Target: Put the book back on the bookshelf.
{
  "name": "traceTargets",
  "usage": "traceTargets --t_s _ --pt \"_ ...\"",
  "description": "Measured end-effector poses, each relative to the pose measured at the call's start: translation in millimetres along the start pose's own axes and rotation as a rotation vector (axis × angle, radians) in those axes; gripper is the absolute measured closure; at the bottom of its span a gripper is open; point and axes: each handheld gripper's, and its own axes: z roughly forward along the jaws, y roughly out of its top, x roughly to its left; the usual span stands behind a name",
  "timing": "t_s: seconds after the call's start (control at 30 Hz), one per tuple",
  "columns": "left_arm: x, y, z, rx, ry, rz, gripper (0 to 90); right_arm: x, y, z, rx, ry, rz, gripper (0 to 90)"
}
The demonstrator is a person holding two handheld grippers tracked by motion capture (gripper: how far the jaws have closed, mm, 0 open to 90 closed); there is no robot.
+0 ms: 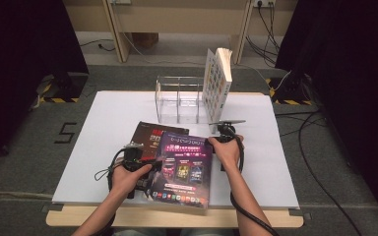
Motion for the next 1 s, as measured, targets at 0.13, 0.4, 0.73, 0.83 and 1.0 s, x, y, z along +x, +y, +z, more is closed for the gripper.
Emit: traceTargets --t_s 0.13,0.4,0.73,0.83,1.0 --pt "-0.5 0.3 0.4 0.003 0.008 0.008 62.9 0.7 0.0 1.0 -0.004 0.001 0.005 58.4" --pt "-3.7 0.9 3.0 0.016 0.031 0.037 67.1 -3.3 -2.1 3.6 -0.024 0.032 0.034 57.3" --pt "-8.0 2.7 4.1 0.036 0.063 0.058 71.3 -2.4 -1.9 2.1 -0.021 0.018 0.053 61.2" --pt "-7.1 3.3 3.8 0.041 0.062 0.054 73.2 -0.5 -1.9 -0.8 -0.033 0.001 0.051 66.5" --pt "-6.6 4.6 3.6 0.053 0.062 0.059 73.8 0.2 -1.6 -4.2 -0.043 0.001 0.052 69.2"
